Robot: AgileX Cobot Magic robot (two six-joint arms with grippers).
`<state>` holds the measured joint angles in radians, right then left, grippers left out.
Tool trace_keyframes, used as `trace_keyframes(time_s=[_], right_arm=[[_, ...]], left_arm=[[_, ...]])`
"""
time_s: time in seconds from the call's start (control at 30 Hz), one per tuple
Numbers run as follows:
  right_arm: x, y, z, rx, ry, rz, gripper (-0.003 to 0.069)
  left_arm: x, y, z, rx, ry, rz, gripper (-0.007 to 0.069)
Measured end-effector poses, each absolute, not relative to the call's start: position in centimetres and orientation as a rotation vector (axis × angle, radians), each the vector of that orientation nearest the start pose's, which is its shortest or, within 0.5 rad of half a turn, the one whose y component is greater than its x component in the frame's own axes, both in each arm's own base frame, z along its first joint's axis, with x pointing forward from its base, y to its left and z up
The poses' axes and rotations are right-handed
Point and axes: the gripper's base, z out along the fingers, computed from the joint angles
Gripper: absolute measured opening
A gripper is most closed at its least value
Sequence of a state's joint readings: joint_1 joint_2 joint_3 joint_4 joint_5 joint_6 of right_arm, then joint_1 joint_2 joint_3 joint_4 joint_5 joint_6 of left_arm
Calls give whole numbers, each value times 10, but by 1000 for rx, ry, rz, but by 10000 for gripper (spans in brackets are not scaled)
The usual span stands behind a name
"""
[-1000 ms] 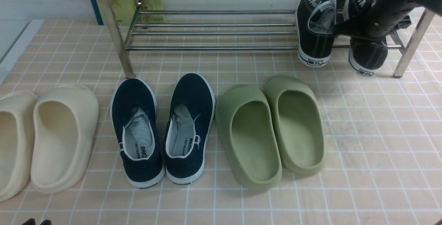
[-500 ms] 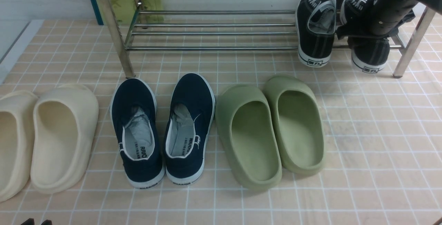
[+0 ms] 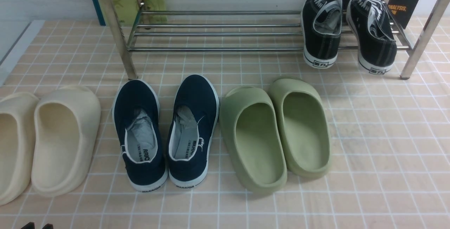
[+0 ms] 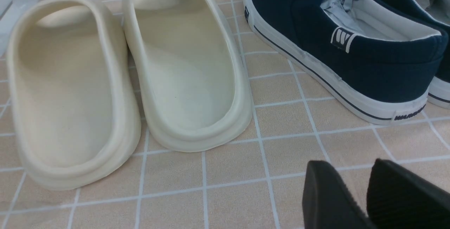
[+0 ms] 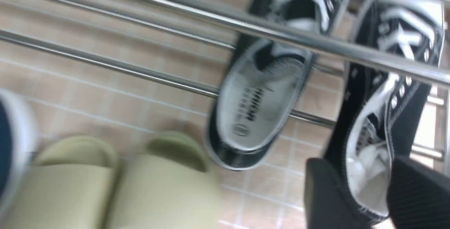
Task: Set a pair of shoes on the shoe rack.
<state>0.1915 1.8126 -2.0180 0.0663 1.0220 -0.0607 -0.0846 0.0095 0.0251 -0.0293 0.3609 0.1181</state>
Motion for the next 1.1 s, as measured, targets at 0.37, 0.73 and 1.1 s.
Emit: trace_keyframes(time_s=[0.37,0.73,1.1], right_arm=[[270,137,491,-685,2080,441,-6],[197,116,402,-813,2321,362,-6],[62,29,324,-379,2001,317,-3]], left_arm=[[54,-5,172,172,1871,-6,231],[54,-5,172,172,1871,-6,237],[54,-5,172,172,1871,-6,237]])
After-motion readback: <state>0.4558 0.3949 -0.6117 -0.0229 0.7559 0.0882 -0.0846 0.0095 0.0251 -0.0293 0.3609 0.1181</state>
